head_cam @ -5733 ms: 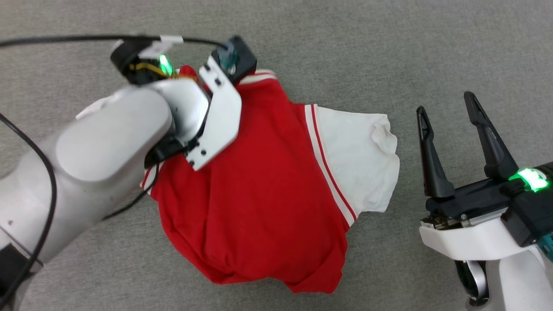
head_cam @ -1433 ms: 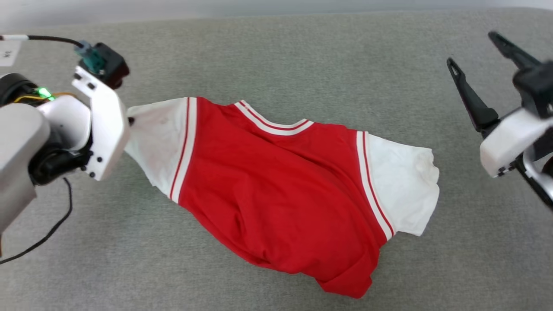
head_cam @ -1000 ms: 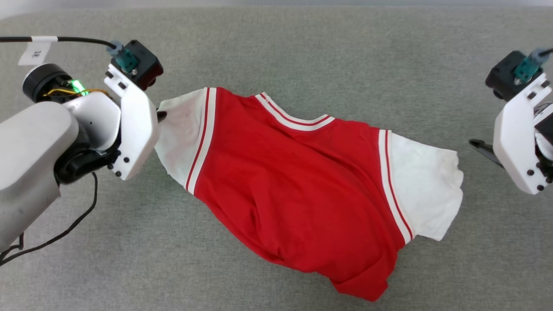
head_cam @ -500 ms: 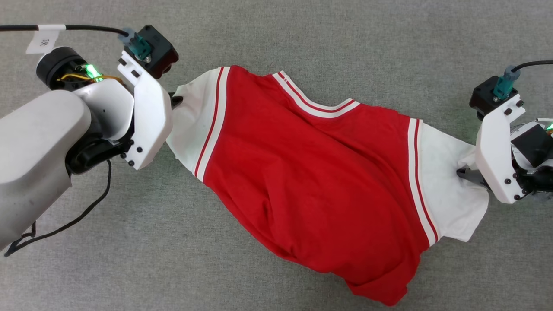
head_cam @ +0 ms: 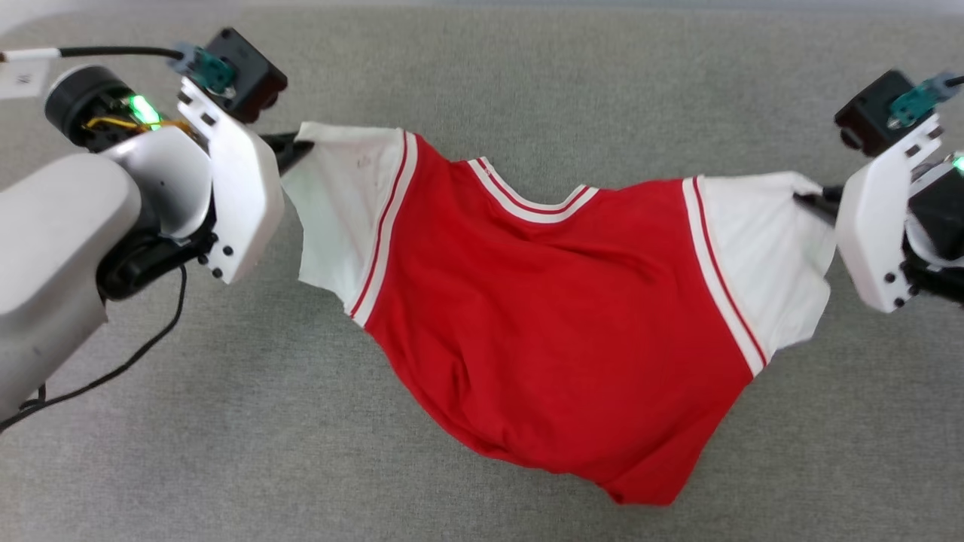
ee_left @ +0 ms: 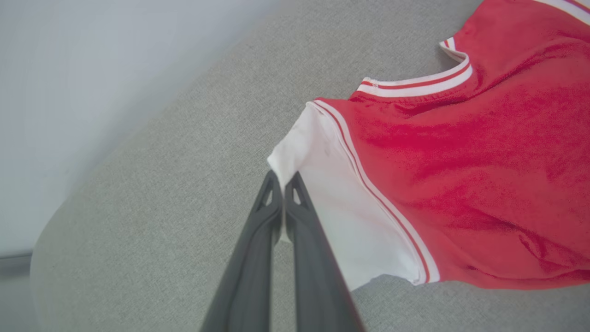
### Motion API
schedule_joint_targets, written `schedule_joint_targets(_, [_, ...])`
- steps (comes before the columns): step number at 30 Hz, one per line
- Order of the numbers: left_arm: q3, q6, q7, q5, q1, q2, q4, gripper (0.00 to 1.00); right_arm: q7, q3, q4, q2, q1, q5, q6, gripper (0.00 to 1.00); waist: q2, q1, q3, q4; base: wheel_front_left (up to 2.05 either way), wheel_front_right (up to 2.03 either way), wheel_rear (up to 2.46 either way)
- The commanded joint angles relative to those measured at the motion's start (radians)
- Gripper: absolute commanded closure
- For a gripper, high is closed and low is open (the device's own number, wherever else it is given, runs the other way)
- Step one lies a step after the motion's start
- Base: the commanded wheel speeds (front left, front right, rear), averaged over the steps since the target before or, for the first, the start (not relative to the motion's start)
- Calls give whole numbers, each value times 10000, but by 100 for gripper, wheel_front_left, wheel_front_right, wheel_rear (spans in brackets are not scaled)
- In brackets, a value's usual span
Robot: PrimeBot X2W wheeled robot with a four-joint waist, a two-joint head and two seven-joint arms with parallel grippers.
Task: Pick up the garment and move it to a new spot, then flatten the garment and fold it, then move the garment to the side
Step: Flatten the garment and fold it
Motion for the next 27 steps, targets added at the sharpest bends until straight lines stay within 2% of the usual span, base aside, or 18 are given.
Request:
schedule_joint_targets(1, [110, 1, -258, 100, -182, 105, -94, 100, -465, -58, -78, -255, -253, -155, -14, 100, 0, 0, -370, -55, 0, 0, 0])
schedule_joint_targets(8, [490, 190, -1118, 460, -633, 147, -420, 100, -1591, -438, -476, -822, -707, -543, -12, 100, 0, 0, -838, -101, 0, 0, 0])
schedule_joint_targets(13, [850, 469, -1567, 707, -1098, 7, -592, 100, -1842, -937, -718, -802, -1119, -987, -12, 100, 0, 0, -856, -165, 0, 0, 0])
schedule_joint_targets(19, [1313, 664, -1920, 920, -1892, -258, -346, 100, -1679, -1655, -654, -593, -1999, -1546, -12, 100, 0, 0, -474, -212, 0, 0, 0])
schedule_joint_targets(27, [2076, 656, -2216, 1289, -3890, -988, 675, 100, -1546, -2391, 264, 278, -4750, -3083, -12, 100, 0, 0, 804, -265, 0, 0, 0])
